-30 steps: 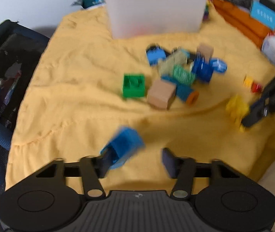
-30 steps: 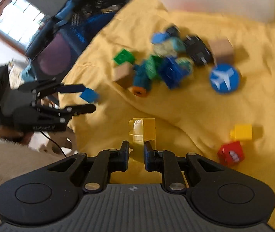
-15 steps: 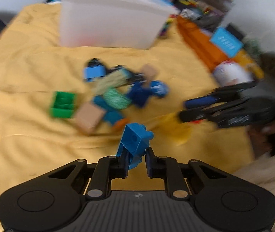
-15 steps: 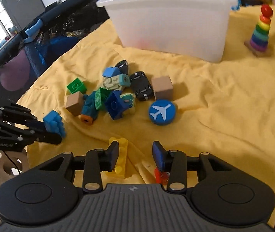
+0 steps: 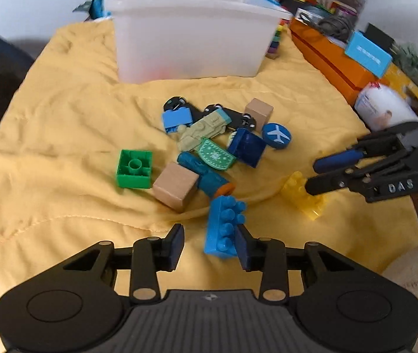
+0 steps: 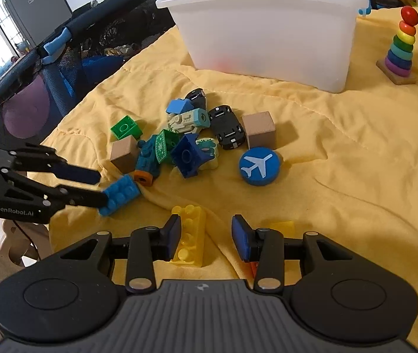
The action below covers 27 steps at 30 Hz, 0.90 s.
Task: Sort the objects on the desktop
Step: 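Grasp the blue Duplo brick with the left gripper while the right grasps the yellow brick, then carry both bricks over the white bin and open both grippers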
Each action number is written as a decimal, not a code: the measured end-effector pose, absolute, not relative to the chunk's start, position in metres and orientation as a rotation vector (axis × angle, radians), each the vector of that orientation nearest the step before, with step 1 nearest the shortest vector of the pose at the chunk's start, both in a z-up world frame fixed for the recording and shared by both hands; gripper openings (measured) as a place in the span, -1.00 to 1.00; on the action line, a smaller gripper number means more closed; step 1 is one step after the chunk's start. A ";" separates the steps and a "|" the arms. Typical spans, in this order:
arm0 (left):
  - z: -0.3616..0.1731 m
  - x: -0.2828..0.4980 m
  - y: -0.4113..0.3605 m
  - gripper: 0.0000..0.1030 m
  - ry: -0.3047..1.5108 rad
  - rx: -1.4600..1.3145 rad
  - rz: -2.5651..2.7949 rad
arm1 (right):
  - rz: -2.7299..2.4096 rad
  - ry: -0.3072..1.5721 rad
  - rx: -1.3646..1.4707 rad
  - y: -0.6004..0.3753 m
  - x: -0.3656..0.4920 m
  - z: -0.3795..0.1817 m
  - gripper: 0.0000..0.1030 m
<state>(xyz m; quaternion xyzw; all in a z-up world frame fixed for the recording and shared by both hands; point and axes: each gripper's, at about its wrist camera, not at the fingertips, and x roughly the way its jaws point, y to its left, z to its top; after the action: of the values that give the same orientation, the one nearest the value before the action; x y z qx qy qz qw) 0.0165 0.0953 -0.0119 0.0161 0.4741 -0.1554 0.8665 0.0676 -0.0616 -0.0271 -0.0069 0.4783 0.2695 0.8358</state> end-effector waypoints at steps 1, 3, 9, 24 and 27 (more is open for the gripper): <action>-0.009 0.013 0.094 -0.19 0.979 0.070 -0.325 | 0.570 1.012 -0.021 -0.060 0.067 -0.026 -0.16; -0.006 0.010 0.081 -0.16 0.967 0.164 -0.321 | 0.572 0.999 -0.054 -0.055 0.064 -0.021 -0.16; -0.013 0.012 0.045 -0.16 0.946 0.361 -0.344 | 0.571 0.974 -0.217 -0.030 0.051 -0.017 -0.19; -0.001 0.026 0.043 -0.47 0.923 0.361 -0.372 | 0.577 0.952 -0.341 -0.016 0.052 -0.026 -0.48; 0.031 0.047 0.051 -0.47 0.834 0.347 -0.346 | 0.558 0.888 -0.318 -0.021 0.066 0.000 -0.48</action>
<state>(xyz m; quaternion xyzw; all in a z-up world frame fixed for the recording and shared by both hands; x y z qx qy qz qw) 0.0475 0.0508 0.0312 0.1668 0.4009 -0.1664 0.8853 0.0655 -0.0207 -0.0002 -0.1513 0.4223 0.2653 0.8535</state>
